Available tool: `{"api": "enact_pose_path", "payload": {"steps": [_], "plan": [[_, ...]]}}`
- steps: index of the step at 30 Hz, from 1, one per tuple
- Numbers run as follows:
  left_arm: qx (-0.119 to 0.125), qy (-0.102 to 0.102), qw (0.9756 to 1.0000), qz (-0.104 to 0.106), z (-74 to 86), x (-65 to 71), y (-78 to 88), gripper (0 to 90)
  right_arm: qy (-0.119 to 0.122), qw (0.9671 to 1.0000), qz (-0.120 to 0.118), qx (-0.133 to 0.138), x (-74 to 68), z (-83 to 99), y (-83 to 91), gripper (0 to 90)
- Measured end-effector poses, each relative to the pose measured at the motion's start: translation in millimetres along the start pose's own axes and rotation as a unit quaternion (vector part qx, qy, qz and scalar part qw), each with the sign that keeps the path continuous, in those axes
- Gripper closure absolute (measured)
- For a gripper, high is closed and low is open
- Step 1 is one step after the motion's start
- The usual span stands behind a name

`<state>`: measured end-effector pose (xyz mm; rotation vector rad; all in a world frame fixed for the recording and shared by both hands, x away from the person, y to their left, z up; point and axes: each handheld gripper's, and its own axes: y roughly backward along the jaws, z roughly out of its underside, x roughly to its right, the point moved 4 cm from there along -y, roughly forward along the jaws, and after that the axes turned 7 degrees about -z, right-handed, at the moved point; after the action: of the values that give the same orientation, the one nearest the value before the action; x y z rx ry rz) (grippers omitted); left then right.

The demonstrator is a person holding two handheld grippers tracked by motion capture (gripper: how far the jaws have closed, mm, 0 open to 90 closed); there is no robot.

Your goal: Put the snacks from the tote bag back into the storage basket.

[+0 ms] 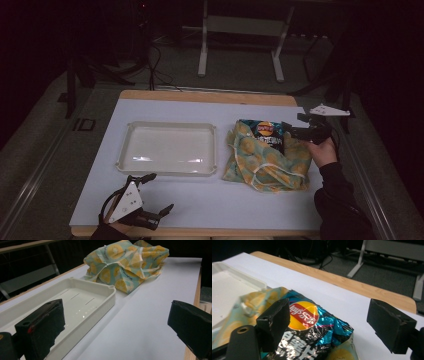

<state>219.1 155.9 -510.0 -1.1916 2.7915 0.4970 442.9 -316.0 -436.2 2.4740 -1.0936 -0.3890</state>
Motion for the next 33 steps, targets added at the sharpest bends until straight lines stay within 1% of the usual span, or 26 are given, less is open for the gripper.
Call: {"api": "enact_pose_path", "payload": {"steps": [1, 5, 7, 8, 10, 19, 21, 22, 25, 27, 28, 29, 31, 32, 33], "plan": [[-0.001, -0.001, 1.0000, 0.000, 0.1, -0.2, 0.0, 1.4, -0.003, 1.0000, 0.003, -0.005, 2.7, 0.8, -3.6, 18.5], [-0.001, -0.001, 1.0000, 0.000, 0.2, 0.3, 0.0, 1.4, -0.018, 0.9997, 0.000, -0.015, 9.4, 6.2, -15.0, 18.6], [-0.001, -0.002, 1.0000, 0.000, 0.2, 0.6, -0.1, 1.4, -0.018, 0.9995, 0.003, -0.025, 11.1, 10.1, -20.8, 18.6], [-0.001, -0.003, 1.0000, 0.000, 0.2, 0.7, -0.2, 1.4, -0.018, 0.9994, 0.001, -0.028, 12.1, 11.5, -23.1, 18.6], [-0.002, -0.003, 1.0000, 0.001, 0.3, 0.7, -0.2, 1.4, -0.024, 0.9993, -0.002, -0.030, 14.4, 15.3, -28.7, 18.6], [-0.005, -0.005, 1.0000, 0.002, 0.7, 1.3, -1.0, 1.4, -0.058, 0.9974, -0.021, -0.039, 26.2, 23.5, -42.6, 18.2], [-0.005, -0.005, 1.0000, 0.002, 0.7, 1.5, -0.9, 1.4, -0.066, 0.9966, -0.027, -0.040, 28.8, 25.0, -44.7, 15.9], [-0.005, -0.005, 1.0000, 0.002, 0.8, 1.4, -0.9, 1.4, -0.070, 0.9964, -0.025, -0.041, 30.5, 25.7, -45.6, 13.8], [-0.006, -0.004, 1.0000, 0.002, 1.0, 1.1, -1.0, 1.4, -0.090, 0.9945, -0.036, -0.039, 35.6, 27.6, -48.9, 12.7], [-0.007, -0.004, 1.0000, 0.002, 1.2, 1.1, -1.0, 1.4, -0.102, 0.9929, -0.050, -0.035, 35.8, 28.1, -50.4, 12.2], [-0.007, -0.004, 1.0000, 0.002, 1.4, 1.1, -1.0, 1.4, -0.101, 0.9929, -0.052, -0.035, 35.9, 28.6, -51.8, 11.8], [-0.007, -0.004, 1.0000, 0.003, 1.5, 1.1, -1.1, 1.4, -0.103, 0.9922, -0.059, -0.038, 35.3, 29.4, -53.5, 11.0], [-0.007, -0.004, 1.0000, 0.003, 1.6, 1.1, -1.2, 1.4, -0.102, 0.9917, -0.059, -0.053, 35.6, 32.6, -58.8, 10.9], [-0.007, -0.004, 1.0000, 0.003, 1.6, 1.0, -1.2, 1.4, -0.102, 0.9911, -0.065, -0.055, 35.3, 33.9, -60.3, 10.5], [-0.007, -0.004, 1.0000, 0.003, 1.6, 1.0, -1.2, 1.4, -0.101, 0.9908, -0.065, -0.063, 34.7, 36.0, -62.4, 10.5]]}}
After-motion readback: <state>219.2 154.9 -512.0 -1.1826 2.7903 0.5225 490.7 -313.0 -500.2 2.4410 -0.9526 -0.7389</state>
